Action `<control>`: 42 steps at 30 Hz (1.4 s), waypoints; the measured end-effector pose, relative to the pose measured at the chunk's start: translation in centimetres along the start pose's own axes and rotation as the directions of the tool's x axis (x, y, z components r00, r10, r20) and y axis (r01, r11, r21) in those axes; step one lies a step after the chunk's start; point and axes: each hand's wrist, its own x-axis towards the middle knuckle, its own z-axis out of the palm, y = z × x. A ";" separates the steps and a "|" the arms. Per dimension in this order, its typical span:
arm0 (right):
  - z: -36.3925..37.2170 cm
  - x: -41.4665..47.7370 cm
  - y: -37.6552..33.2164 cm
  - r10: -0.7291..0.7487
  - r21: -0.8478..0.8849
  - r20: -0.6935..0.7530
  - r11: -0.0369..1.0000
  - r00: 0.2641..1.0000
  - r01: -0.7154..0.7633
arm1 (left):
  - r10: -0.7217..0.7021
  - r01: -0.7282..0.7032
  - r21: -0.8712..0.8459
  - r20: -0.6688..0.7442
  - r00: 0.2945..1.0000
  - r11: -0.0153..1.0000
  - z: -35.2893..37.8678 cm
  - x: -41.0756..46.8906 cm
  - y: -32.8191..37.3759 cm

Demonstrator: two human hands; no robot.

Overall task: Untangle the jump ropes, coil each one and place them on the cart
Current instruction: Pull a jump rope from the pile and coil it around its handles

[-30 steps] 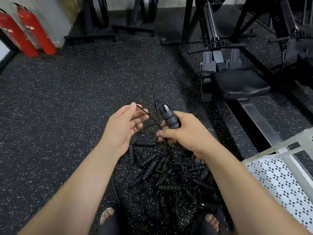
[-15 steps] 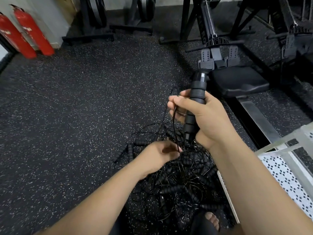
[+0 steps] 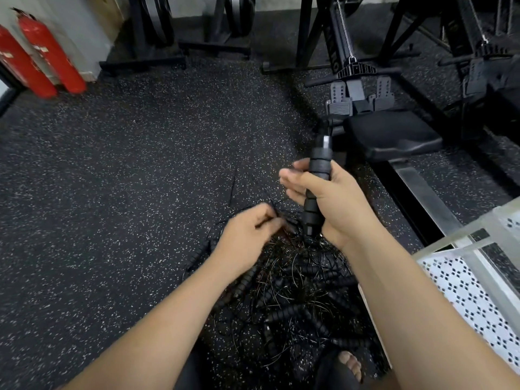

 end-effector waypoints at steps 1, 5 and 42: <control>-0.2 0.3 0.6 0.025 -0.077 0.004 0.997 1.000 -0.025 | 0.003 -0.004 -0.041 -0.027 1.000 0.999 -0.6 0.1 0.4; 0.1 0.4 2.1 0.166 -0.365 0.095 0.923 0.982 -0.121 | -0.013 -0.024 -0.302 -0.119 0.993 0.953 -2.8 -0.1 2.0; 1.4 -1.7 -2.2 -0.026 0.236 0.090 0.972 0.996 0.005 | -0.103 0.082 0.126 0.163 0.981 0.989 0.8 0.6 -2.3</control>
